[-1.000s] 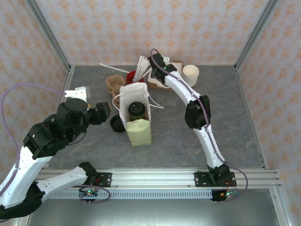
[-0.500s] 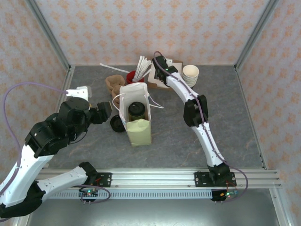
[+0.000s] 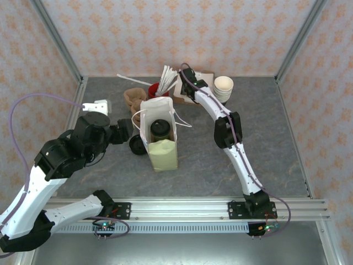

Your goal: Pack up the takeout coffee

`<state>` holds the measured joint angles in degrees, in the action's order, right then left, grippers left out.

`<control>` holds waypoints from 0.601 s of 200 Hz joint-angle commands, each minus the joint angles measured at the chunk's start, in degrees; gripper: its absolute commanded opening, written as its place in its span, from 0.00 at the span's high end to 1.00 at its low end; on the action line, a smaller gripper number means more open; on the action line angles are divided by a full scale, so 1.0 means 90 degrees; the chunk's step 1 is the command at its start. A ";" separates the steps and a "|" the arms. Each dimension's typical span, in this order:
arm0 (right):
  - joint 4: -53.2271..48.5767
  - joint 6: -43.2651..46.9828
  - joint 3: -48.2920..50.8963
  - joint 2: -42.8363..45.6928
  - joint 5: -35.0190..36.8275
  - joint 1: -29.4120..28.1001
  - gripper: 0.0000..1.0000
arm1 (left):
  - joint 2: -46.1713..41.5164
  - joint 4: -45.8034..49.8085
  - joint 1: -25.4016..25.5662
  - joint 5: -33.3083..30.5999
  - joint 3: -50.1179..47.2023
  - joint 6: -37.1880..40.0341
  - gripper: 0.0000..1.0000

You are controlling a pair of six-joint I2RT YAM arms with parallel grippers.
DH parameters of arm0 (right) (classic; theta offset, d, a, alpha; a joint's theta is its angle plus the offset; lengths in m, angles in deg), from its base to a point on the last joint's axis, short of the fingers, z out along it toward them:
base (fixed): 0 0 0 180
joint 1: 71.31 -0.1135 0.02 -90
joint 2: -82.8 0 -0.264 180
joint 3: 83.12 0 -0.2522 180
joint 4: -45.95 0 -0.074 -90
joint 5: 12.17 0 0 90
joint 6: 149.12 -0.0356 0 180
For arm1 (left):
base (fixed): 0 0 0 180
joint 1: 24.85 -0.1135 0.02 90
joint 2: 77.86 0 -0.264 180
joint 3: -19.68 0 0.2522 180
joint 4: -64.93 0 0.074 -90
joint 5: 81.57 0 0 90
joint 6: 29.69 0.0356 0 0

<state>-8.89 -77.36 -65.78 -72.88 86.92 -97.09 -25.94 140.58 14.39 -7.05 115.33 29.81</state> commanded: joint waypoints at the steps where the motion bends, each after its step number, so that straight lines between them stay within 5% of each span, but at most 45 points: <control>1: -0.0039 -0.0193 -0.0289 -0.0133 0.0042 0.0062 0.32 | 0.0041 -0.0158 -0.0062 -0.0154 0.0141 0.0147 0.23; 48: -0.0152 -0.0328 -0.0295 -0.0244 0.0029 0.0082 0.33 | 0.0165 -0.0168 -0.0054 -0.0135 0.0187 0.0145 0.23; 120: -0.0124 -0.0385 -0.0309 -0.0160 -0.0234 0.0092 0.57 | 0.0191 -0.0119 -0.0054 -0.0135 0.0179 0.0068 0.23</control>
<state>-8.96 -80.27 -66.68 -73.49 85.95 -96.39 -24.09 140.20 14.39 -7.05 115.52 30.37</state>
